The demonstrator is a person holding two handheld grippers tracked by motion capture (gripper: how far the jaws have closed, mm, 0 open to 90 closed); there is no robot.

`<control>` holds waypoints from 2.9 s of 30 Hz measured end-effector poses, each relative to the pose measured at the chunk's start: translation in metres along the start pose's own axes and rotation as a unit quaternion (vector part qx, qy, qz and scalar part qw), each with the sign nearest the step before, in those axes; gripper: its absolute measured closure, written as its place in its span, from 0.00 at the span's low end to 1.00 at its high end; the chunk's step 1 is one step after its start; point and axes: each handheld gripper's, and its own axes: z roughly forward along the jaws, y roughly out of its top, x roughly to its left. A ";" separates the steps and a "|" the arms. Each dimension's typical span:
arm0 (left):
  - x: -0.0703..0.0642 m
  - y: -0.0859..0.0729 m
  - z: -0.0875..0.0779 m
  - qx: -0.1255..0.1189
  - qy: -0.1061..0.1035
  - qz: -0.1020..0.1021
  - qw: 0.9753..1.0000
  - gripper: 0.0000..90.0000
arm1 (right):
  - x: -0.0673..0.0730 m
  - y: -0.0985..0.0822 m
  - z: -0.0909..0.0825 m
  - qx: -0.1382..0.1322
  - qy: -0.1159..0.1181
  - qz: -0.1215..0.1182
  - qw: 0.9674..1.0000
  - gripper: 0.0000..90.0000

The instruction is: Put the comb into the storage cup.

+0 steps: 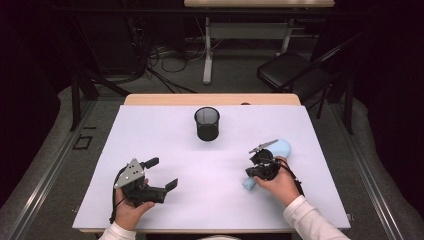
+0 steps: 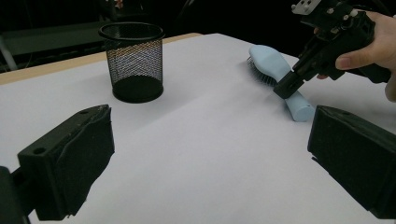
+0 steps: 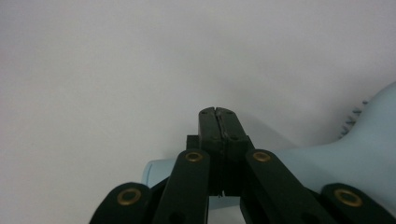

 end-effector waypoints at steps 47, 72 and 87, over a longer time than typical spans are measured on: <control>-0.001 0.000 0.000 0.004 -0.002 0.004 1.000 0.01 | 0.007 -0.046 -0.026 0.013 -0.063 -0.036 0.997 1.00; -0.001 0.000 0.001 0.004 -0.005 0.004 1.000 0.01 | -0.037 -0.072 -0.049 -0.009 -0.095 0.044 0.995 1.00; -0.001 0.000 0.001 0.004 -0.005 0.002 1.000 0.01 | -0.043 -0.074 -0.049 -0.015 -0.102 0.051 0.993 0.99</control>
